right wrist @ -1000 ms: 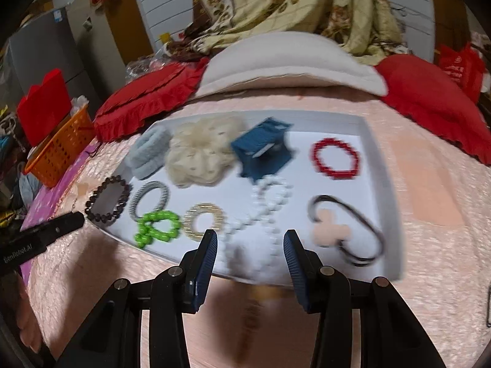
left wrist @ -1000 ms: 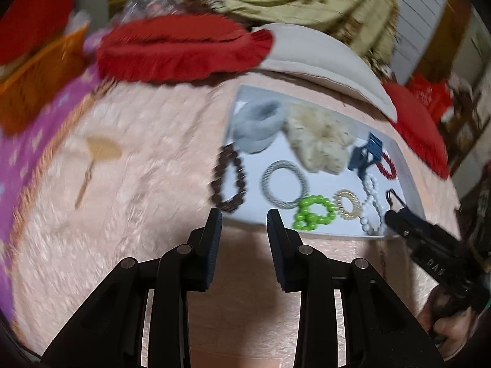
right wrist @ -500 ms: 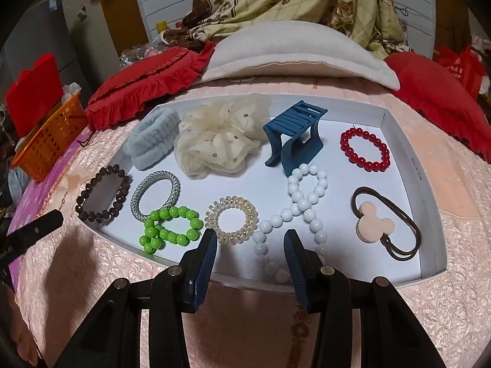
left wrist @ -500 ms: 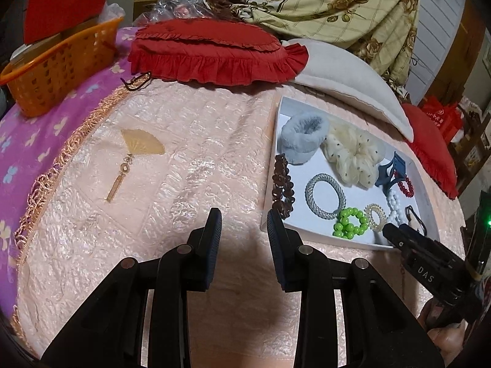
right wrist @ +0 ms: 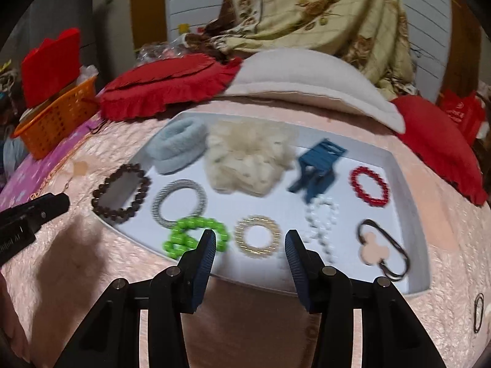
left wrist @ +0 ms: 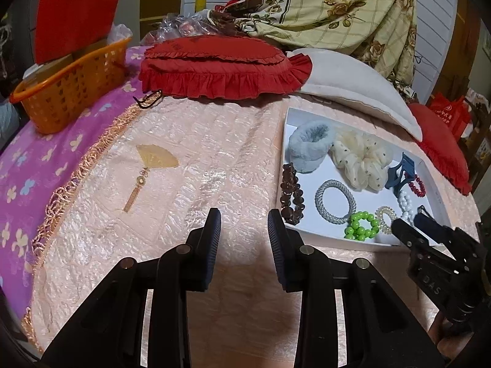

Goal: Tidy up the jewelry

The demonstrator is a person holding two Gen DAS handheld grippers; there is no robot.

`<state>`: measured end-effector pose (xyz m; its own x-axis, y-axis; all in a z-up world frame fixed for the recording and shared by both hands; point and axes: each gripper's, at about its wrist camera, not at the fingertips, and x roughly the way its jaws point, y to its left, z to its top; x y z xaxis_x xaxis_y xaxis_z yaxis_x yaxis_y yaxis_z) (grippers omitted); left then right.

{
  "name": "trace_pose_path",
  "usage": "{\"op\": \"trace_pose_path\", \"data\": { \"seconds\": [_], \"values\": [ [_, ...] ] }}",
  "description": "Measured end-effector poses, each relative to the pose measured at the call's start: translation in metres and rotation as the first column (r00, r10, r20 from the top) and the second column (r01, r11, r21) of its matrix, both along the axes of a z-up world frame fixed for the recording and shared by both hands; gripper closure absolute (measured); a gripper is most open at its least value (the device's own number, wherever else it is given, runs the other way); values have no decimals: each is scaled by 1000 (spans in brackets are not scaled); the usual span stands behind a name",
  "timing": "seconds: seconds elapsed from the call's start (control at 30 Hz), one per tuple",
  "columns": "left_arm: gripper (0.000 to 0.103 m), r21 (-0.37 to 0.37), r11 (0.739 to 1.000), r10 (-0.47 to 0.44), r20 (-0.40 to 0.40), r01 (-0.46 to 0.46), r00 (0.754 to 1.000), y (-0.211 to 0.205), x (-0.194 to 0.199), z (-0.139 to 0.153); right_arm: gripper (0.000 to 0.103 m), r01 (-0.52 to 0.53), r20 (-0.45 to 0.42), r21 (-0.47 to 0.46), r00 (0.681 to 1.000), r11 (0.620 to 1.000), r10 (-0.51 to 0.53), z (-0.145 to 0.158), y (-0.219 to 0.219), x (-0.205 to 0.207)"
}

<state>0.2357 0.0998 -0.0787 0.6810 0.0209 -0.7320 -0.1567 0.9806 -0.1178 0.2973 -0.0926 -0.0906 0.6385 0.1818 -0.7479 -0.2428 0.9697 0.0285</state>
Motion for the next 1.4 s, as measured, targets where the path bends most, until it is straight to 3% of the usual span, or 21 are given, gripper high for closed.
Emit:
{"op": "trace_pose_path", "data": {
  "seconds": [0.2, 0.5, 0.7, 1.03, 1.07, 1.13, 1.23, 1.3, 1.4],
  "values": [
    [72, 21, 1000, 5, 7, -5, 1000, -1, -1, 0, 58, 9, -77, 13, 997, 1000, -8, -14, 11, 15],
    [71, 11, 1000, 18, 12, -18, 1000, 3, -2, 3, 58, 37, -67, 82, 997, 996, -31, -5, -6, 2],
    [63, 8, 1000, 22, 50, -22, 999, 4, -10, 10, 58, 16, 16, 103, 1000, 995, -18, 25, -28, -45],
    [62, 67, 997, 26, 144, -36, 989, -17, -49, 44, 58, 111, 8, 79, 994, 991, -112, 10, -71, -119],
    [60, 84, 995, 30, 165, -45, 986, -22, -59, 50, 58, 120, 8, 84, 993, 989, -122, 10, -75, -123],
    [42, 126, 989, 45, 207, -72, 977, -29, -77, 62, 58, 142, 14, 97, 989, 985, -144, 12, -83, -130],
    [30, 164, 981, 59, 284, -109, 957, -40, -107, 79, 58, 162, 18, 129, 986, 978, -166, 17, -91, -138],
    [24, 180, 975, 73, 312, -134, 947, -47, -125, 89, 58, 169, 30, 147, 984, 975, -175, 21, -93, -144],
    [24, 197, 968, 82, 333, -154, 939, -53, -147, 101, 58, 167, 49, 161, 983, 973, -177, 29, -94, -154]
  ]
}}
